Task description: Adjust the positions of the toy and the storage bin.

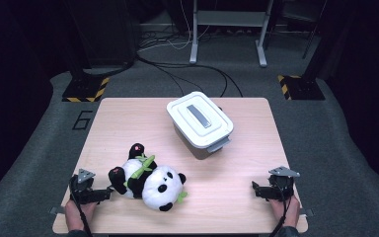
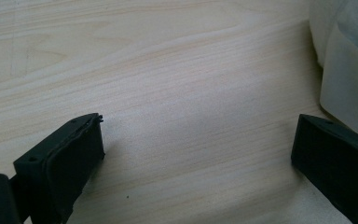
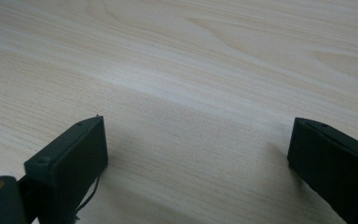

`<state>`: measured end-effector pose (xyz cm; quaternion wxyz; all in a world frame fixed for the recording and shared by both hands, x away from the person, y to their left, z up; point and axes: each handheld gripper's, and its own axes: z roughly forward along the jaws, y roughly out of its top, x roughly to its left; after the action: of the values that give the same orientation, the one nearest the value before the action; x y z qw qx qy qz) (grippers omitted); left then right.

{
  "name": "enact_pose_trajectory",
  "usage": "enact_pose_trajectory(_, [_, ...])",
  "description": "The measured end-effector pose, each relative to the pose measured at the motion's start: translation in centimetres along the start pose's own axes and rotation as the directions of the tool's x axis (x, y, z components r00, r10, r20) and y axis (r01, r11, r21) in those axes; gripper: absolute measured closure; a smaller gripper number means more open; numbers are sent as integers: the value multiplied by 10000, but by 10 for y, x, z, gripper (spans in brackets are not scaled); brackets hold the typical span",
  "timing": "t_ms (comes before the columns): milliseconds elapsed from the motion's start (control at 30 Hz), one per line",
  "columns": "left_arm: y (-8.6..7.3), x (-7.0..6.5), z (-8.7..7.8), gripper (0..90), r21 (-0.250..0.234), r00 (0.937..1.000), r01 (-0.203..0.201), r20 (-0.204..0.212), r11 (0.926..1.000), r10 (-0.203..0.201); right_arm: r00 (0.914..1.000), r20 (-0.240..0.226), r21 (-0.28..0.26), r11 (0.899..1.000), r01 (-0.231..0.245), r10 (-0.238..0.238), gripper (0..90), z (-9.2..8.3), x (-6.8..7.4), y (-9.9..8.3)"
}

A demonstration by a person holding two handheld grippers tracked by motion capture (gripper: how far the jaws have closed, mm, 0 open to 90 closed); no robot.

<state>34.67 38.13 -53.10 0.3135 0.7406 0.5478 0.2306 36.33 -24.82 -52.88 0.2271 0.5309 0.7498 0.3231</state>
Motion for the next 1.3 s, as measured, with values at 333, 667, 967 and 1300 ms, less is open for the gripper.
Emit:
enact_pose_trajectory(333, [0, 0, 0, 20, -4, 10000, 3, -6, 10000, -3, 10000, -51, 41, 10000, 16, -16, 44, 0, 0, 0])
enact_pose_trajectory(667, [0, 0, 0, 18, 5, 10000, -40, 10, 10000, 40, 10000, 5, -22, 10000, -6, 6, 49, 0, 0, 0])
enact_pose_trajectory(967, [0, 0, 0, 18, 0, 10000, -33, 15, 10000, 33, 10000, 63, 63, 10000, 12, -13, 40, -1, 1, 0])
enact_pose_trajectory(1300, [0, -1, 0, 19, 0, 10000, -56, 25, 10000, 56, 10000, -72, 399, 9992, 11, -8, 21, -4, 5, 4])
